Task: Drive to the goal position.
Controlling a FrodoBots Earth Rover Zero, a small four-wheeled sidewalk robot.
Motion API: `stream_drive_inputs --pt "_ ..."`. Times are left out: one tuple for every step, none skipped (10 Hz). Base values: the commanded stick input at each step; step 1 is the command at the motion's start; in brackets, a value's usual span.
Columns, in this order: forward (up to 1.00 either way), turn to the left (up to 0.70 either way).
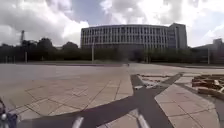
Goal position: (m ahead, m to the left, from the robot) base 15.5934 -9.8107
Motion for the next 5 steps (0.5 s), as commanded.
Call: stream_drive_inputs --pt "0.70 0.00" --pt "0.70 0.00" --pt "0.70 0.00" --pt "0.70 0.00" --pt "0.70 0.00"
